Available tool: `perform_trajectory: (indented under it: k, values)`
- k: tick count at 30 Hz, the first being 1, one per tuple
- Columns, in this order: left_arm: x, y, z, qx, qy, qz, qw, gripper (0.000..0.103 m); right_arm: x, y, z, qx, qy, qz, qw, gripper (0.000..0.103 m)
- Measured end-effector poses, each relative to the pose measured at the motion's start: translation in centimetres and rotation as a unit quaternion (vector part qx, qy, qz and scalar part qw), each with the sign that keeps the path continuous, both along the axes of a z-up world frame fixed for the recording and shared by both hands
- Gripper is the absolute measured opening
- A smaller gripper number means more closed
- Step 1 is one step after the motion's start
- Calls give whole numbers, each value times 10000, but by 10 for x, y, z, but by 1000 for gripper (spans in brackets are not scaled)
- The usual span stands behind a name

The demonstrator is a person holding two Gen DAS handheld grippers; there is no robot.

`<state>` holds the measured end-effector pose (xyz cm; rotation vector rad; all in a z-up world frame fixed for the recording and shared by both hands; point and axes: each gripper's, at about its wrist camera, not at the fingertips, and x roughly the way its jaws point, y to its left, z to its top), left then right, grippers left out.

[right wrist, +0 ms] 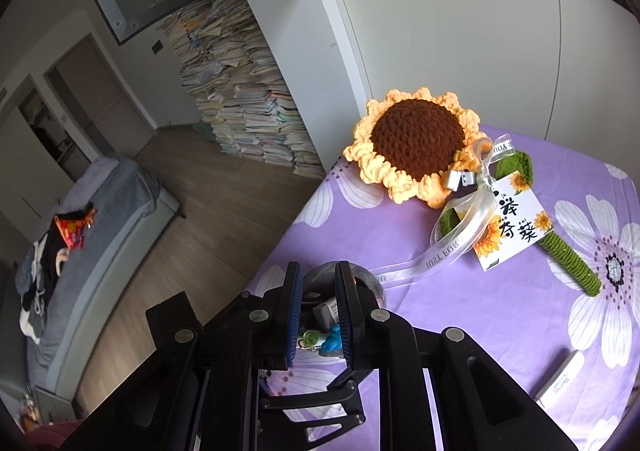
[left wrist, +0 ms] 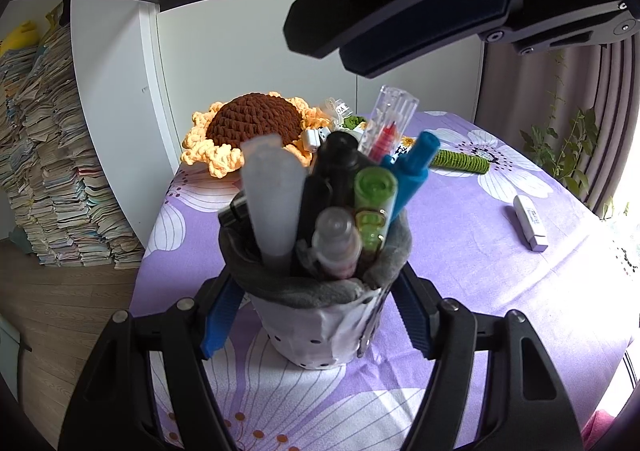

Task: Organize stationery
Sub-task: 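Lower the white eraser into the cup and open the right tool, then grasp the white USB stick with the right tool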

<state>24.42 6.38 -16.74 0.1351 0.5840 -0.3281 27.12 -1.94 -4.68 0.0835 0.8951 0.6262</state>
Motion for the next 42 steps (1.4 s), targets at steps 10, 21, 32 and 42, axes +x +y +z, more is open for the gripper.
perform_trajectory:
  k: [10,21,32,42]
  values:
    - [0,-1,1,11,-7,-1,10000,70,-3,-101,-18,-597,-110,-1602,9852,20]
    - [0,-1,1,9,-3,1,10000,70,13,-210,-119,-971,1771,-3097,9291,37]
    - [0,0,1,8,-5,-1,10000,70,39,-191,-130,-1257,1754,-3015,9287,40]
    - [-2,-3,3,-12,-69,-23,10000,68,27,-175,-107,-1242,1197,-2796,9445,27]
